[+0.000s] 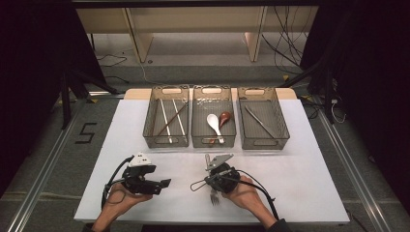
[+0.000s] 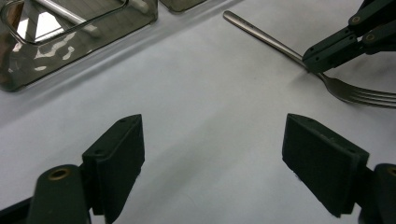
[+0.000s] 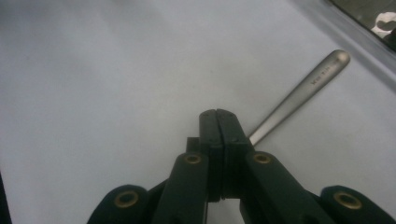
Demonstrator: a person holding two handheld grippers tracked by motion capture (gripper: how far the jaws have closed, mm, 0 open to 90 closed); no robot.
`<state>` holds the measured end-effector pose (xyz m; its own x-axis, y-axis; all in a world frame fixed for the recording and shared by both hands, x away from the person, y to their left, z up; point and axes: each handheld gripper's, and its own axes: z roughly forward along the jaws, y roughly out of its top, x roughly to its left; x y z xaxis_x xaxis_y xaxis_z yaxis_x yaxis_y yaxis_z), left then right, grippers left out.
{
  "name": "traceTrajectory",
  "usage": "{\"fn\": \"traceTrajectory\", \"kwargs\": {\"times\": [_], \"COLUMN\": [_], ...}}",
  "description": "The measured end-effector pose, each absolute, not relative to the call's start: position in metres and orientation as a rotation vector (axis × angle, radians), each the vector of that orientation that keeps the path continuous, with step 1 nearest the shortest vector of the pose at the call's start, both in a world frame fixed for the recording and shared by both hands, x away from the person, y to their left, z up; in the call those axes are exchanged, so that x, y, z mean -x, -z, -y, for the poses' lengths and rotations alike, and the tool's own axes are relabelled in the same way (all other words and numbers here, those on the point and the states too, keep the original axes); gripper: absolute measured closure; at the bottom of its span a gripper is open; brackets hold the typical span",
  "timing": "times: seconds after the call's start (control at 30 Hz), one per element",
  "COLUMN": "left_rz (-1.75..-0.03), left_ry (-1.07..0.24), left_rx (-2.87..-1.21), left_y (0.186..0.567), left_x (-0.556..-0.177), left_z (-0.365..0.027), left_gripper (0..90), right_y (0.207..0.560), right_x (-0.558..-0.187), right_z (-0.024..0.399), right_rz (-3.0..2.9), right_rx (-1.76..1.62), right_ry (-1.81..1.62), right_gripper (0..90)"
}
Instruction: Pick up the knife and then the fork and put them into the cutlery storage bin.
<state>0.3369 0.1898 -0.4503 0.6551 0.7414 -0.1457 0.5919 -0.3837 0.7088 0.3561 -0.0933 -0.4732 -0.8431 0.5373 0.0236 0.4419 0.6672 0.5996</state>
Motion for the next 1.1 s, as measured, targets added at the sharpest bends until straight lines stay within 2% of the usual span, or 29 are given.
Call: {"fn": "traceTrajectory", "kwargs": {"times": [0.73,1.1], "left_rz": [-1.024,-1.025], "left_ry": [-0.248,-0.247], "left_rx": [-2.118,-2.118], "left_y": [0.451,0.452], "left_x": [-0.337,-0.337], "left_z": [-0.189,-0.190], "left_gripper": [20.6,20.6], "right_y": [0.478,0.474], "right_x": [-0.355,-0.353], "right_z": [0.085,0.104], "right_rz": [-2.728,-2.735], "right_rx": [-0.760,-0.792], "right_ry": [-0.836,-0.761], "right_gripper": [90.0,90.0]}}
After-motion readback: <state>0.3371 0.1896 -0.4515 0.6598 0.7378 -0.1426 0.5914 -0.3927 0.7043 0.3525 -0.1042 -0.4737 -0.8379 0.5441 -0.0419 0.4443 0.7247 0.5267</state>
